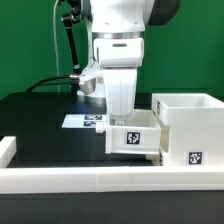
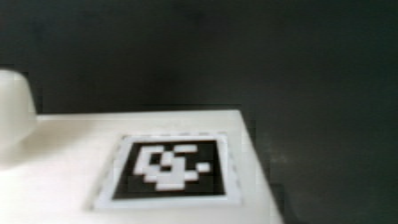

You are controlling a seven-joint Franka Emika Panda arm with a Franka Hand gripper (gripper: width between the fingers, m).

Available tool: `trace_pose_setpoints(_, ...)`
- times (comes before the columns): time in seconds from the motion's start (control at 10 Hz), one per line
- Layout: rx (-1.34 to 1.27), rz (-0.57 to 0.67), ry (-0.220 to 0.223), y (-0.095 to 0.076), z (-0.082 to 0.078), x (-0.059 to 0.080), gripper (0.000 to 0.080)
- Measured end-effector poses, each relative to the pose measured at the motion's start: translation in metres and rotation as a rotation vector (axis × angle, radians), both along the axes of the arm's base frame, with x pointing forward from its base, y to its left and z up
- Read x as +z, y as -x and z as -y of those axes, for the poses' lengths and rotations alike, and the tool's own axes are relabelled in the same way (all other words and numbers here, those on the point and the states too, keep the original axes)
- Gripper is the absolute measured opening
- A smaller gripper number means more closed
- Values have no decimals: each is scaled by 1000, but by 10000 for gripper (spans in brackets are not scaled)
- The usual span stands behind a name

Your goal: Assemble drawer

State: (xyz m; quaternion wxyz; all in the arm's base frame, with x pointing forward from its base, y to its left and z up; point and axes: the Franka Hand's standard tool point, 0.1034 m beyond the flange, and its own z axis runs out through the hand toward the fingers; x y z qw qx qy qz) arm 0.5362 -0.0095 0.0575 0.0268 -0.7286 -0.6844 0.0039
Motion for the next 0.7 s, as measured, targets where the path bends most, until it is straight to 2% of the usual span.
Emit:
trace_pose_setpoints(0.3, -2, 49, -4, -5, -1, 1, 41)
trace_pose_setpoints(0.7, -2, 54, -5, -6, -3, 1, 41)
